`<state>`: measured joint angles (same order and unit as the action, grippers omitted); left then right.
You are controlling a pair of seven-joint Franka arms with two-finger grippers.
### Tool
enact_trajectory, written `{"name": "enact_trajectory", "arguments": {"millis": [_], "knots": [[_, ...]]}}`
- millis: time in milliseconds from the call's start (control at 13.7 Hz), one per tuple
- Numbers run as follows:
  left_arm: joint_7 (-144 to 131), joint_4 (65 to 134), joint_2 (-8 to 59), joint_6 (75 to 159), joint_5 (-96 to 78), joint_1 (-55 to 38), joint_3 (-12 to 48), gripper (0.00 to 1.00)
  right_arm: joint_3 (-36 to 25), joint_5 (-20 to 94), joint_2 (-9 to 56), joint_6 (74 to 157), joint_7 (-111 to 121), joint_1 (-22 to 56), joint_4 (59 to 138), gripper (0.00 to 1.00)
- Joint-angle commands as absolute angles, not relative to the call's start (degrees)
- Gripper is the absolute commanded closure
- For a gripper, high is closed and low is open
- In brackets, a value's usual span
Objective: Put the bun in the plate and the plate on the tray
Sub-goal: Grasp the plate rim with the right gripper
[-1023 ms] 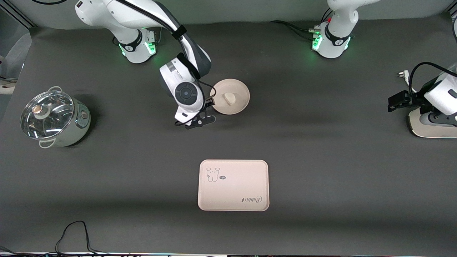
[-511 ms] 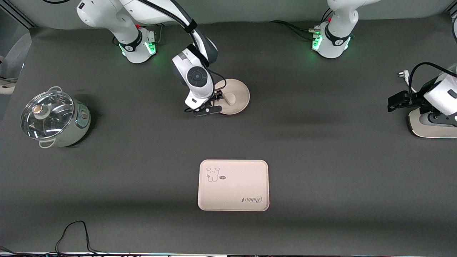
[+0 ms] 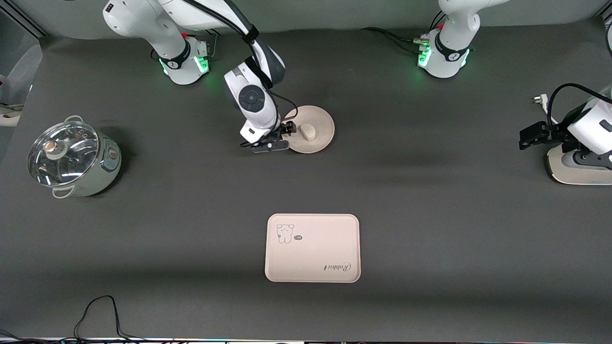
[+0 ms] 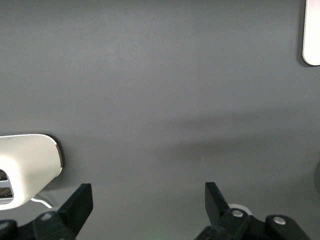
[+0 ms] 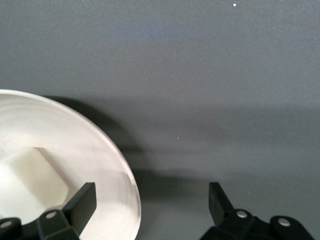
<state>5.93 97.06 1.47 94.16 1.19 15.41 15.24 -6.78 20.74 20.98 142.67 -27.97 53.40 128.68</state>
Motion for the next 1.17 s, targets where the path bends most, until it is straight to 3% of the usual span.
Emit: {"name": "enact_trajectory", "arguments": {"millis": [0,219,658,1096], "knots": [[5.54,98.7,-0.53,94.13,0.62,15.82,15.29,0.0,-7.12,25.3,18.28,147.64,-27.51,54.05,133.14,0.01],[5.54,98.79,-0.53,94.13,0.62,15.82,15.29,0.0,-7.03,29.43,18.02,152.92,-27.16,55.89,135.79,0.06],[5.63,99.4,-0.53,94.48,0.62,15.82,15.29,0.0,-7.21,36.56,18.37,154.33,-28.39,59.5,135.88,0.24],[5.71,99.4,-0.53,94.57,0.62,15.82,15.38,0.0,-7.21,38.66,19.42,157.05,-28.39,60.46,135.97,0.73]]}}
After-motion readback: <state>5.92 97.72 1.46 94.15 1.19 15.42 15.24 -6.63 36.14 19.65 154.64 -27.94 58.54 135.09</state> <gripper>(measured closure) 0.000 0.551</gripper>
